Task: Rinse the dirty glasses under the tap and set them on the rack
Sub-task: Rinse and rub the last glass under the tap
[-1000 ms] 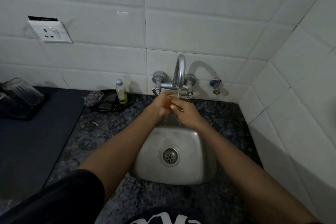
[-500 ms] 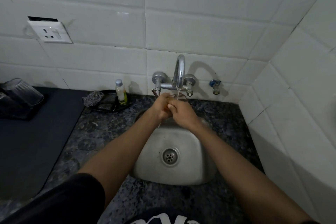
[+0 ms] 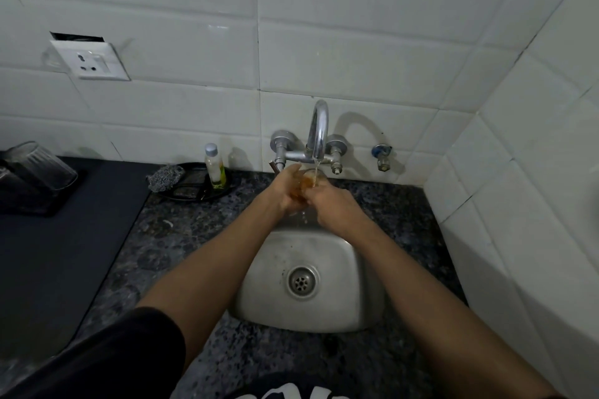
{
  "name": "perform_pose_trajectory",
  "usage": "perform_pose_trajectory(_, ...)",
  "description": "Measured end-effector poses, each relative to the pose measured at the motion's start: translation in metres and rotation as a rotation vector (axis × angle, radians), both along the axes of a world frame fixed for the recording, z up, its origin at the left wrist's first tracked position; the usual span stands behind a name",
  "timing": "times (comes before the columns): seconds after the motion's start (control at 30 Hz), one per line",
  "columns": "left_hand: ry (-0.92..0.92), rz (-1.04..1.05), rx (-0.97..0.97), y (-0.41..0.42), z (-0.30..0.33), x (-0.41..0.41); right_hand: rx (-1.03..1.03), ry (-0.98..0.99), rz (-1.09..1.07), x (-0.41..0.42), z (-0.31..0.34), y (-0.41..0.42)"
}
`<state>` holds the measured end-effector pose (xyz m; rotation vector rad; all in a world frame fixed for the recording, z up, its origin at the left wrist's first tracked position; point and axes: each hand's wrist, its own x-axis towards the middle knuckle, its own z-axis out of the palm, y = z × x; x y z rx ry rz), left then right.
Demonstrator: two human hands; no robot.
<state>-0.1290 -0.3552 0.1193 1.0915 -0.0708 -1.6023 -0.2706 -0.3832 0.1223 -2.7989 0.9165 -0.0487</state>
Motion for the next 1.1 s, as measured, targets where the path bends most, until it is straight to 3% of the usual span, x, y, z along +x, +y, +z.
perform_pose_trajectory(0.07,-0.036,0.016,0.017,0.001,0.002,0.001,0.065,-0.15,-0.032,-0.002,-0.007,0.002)
perform_pose_trajectory(0.13,-0.047,0.035,0.002,0.002,0.004,-0.002,0.338,-0.401,-0.144,0.006,-0.004,0.007)
perform_pose_trajectory(0.2,-0.053,0.051,0.008,0.002,0.002,-0.007,0.499,-0.503,-0.225,0.015,0.002,0.012)
perform_pose_trajectory(0.27,-0.042,0.043,0.025,0.001,-0.001,-0.005,0.312,-0.376,-0.139,0.013,0.003,0.009)
perform_pose_trajectory(0.33,-0.042,0.009,0.051,0.002,0.001,-0.001,0.066,-0.075,-0.034,0.003,-0.003,0.008)
perform_pose_trajectory(0.4,-0.069,-0.012,0.071,0.002,0.001,0.002,0.07,-0.082,-0.023,-0.004,-0.012,0.006)
perform_pose_trajectory(0.5,-0.099,-0.039,0.05,0.006,0.001,-0.004,0.489,-0.45,-0.185,0.003,-0.01,0.014)
perform_pose_trajectory(0.57,-0.071,-0.039,0.034,0.006,-0.003,-0.009,0.748,-0.573,-0.375,0.015,-0.003,0.016)
perform_pose_trajectory(0.6,-0.062,-0.038,0.021,0.006,-0.005,-0.009,0.728,-0.561,-0.38,0.017,0.001,0.016)
perform_pose_trajectory(0.7,-0.046,-0.057,0.016,0.007,-0.002,-0.005,0.243,-0.267,-0.093,0.009,-0.001,0.011)
perform_pose_trajectory(0.77,-0.076,-0.072,0.055,0.006,0.001,-0.001,0.053,-0.086,-0.009,-0.002,-0.011,0.006)
perform_pose_trajectory(0.83,-0.106,-0.057,0.051,0.004,0.001,0.0,0.136,-0.201,-0.012,-0.005,-0.02,0.007)
perform_pose_trajectory(0.97,-0.072,0.008,-0.003,0.002,-0.009,-0.008,0.714,-0.616,-0.371,0.017,-0.007,0.014)
perform_pose_trajectory(1.0,-0.047,0.028,-0.024,0.004,-0.01,-0.009,0.68,-0.619,-0.384,0.02,-0.005,0.013)
perform_pose_trajectory(1.1,-0.053,0.013,-0.06,0.004,-0.008,-0.004,0.339,-0.462,-0.15,0.012,-0.006,0.013)
